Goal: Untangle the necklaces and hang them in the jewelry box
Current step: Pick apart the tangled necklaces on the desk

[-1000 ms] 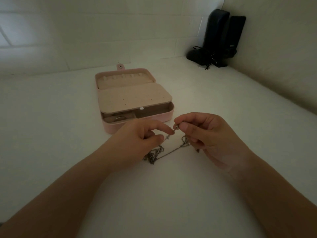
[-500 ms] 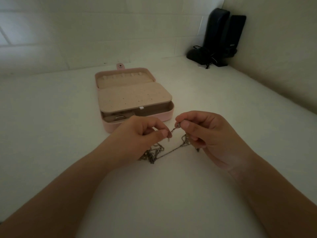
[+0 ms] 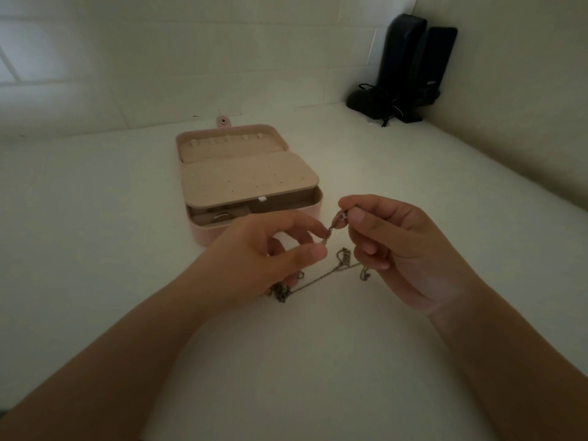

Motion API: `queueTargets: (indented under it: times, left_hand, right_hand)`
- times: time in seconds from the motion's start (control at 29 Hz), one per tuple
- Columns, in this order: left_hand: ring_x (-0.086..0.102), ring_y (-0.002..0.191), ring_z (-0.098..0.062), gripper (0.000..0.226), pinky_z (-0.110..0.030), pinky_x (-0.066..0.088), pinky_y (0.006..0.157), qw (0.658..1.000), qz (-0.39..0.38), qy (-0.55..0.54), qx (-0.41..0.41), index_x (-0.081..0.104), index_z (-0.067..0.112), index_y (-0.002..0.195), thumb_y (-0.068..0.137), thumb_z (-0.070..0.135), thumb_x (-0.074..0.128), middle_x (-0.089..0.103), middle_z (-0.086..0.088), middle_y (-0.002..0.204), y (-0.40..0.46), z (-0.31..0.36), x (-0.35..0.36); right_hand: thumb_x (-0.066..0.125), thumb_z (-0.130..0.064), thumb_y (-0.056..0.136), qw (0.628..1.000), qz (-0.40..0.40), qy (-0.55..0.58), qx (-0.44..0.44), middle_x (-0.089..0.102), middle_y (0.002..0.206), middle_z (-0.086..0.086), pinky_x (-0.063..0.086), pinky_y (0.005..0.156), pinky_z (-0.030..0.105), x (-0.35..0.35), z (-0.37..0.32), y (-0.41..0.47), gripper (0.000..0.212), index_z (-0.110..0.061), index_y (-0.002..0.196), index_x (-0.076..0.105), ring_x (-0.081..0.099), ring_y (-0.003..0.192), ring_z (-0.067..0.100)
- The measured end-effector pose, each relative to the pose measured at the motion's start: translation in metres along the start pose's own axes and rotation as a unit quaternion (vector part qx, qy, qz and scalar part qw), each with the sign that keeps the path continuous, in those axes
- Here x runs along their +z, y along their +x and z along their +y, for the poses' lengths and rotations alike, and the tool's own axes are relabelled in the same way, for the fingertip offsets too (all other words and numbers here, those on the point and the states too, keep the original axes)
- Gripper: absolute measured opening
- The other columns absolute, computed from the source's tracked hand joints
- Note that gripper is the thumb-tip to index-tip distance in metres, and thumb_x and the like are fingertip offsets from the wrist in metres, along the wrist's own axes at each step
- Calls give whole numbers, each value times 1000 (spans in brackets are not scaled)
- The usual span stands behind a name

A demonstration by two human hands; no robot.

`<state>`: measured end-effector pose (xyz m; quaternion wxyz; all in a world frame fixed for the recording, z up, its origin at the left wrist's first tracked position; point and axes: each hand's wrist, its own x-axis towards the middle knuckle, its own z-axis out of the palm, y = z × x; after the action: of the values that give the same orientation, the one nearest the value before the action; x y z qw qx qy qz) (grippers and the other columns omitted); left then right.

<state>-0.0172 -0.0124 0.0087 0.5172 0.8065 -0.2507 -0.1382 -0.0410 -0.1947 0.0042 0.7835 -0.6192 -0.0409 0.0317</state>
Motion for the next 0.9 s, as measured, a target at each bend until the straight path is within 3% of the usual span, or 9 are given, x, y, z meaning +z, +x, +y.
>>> queueTargets:
  times: [0.07, 0.24, 0.45, 0.72, 0.9]
  left_hand:
    - [53, 41, -2, 26, -13, 40, 43, 1000, -6, 1, 17, 63, 38, 85, 61, 48, 61, 65, 16, 68, 0, 0, 2]
    - [44, 33, -2, 8, -10, 36, 41, 999, 36, 7, 32, 61, 29, 75, 76, 37, 62, 52, 5, 40, 0, -4, 3]
    - [46, 35, -11, 23, -15, 35, 38, 999, 26, -26, -18, 65, 27, 77, 91, 28, 46, 62, 3, 51, 4, -5, -1]
    - [47, 37, -12, 27, -16, 32, 34, 995, 13, -61, -79, 64, 19, 78, 94, 23, 43, 64, 3, 57, 4, -7, -5]
    - [54, 46, -13, 24, -20, 36, 35, 994, 26, -82, -74, 65, 21, 85, 94, 14, 44, 69, 5, 74, 3, -11, -11]
  right_hand:
    - [62, -13, 76, 1000, -3, -10, 4, 66, 71, -2, 27, 37, 12, 1, 0, 0, 14, -18, 81, 74, 37, 46, 3]
    - [63, -16, 75, 999, 0, -52, 10, 67, 73, -1, 28, 38, 12, 3, 0, -1, 12, -19, 80, 74, 37, 46, 3]
    - [59, -18, 71, 999, 22, -40, 8, 69, 73, -2, 26, 37, 12, 5, -1, 0, 16, -20, 77, 73, 36, 45, 3]
    - [57, -17, 72, 998, 56, -1, -2, 69, 79, 1, 28, 36, 14, 0, -3, 1, 14, -16, 81, 67, 43, 49, 5]
    - [54, -19, 75, 999, 52, 14, -8, 67, 71, 1, 27, 36, 14, -4, -7, 1, 13, -20, 81, 65, 44, 49, 6]
